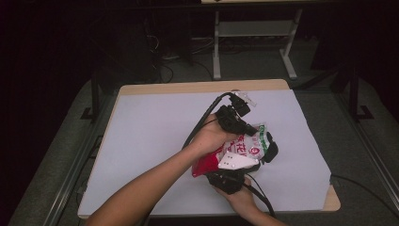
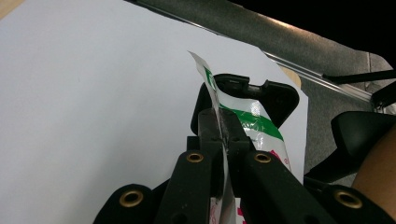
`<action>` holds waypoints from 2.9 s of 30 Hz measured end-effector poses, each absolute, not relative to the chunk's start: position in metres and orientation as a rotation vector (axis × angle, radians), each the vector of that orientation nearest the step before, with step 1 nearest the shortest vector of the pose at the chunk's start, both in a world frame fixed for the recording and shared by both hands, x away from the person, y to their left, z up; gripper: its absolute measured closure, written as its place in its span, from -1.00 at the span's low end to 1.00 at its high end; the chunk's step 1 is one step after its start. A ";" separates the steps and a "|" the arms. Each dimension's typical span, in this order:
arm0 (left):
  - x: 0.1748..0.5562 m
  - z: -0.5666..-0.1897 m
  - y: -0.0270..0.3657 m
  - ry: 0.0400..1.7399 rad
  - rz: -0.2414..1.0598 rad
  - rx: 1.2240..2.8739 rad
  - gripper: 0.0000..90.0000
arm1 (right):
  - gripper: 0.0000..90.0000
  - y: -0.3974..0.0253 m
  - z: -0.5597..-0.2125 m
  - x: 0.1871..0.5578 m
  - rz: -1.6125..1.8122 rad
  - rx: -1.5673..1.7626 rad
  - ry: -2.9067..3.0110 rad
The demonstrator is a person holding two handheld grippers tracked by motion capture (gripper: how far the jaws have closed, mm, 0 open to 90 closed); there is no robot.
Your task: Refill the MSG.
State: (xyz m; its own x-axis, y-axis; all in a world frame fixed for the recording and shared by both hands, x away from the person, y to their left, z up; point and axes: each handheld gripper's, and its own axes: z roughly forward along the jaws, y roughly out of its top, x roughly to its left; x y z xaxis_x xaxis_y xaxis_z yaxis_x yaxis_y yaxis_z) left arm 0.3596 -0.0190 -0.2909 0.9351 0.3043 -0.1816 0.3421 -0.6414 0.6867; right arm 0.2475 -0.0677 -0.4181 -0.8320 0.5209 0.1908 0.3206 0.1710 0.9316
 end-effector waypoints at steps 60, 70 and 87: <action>0.352 -0.272 0.009 0.323 -0.213 2.159 1.00 | 1.00 -0.068 -0.422 0.251 1.640 0.853 2.289; 0.352 -0.267 0.014 0.307 -0.218 2.135 1.00 | 1.00 -0.071 -0.422 0.253 1.612 0.903 2.272; 0.351 -0.261 0.027 0.302 -0.204 2.107 1.00 | 1.00 -0.073 -0.422 0.256 1.599 0.969 2.247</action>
State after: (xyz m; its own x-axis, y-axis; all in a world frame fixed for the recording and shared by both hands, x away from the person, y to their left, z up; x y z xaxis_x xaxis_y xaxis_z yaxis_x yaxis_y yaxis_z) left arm 0.3515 0.0266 -0.2608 0.9553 0.1337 -0.2638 0.2946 -0.5070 0.8100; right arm 0.2558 -0.0734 -0.4217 -0.7590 0.6222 0.1919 0.3853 0.1916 0.9027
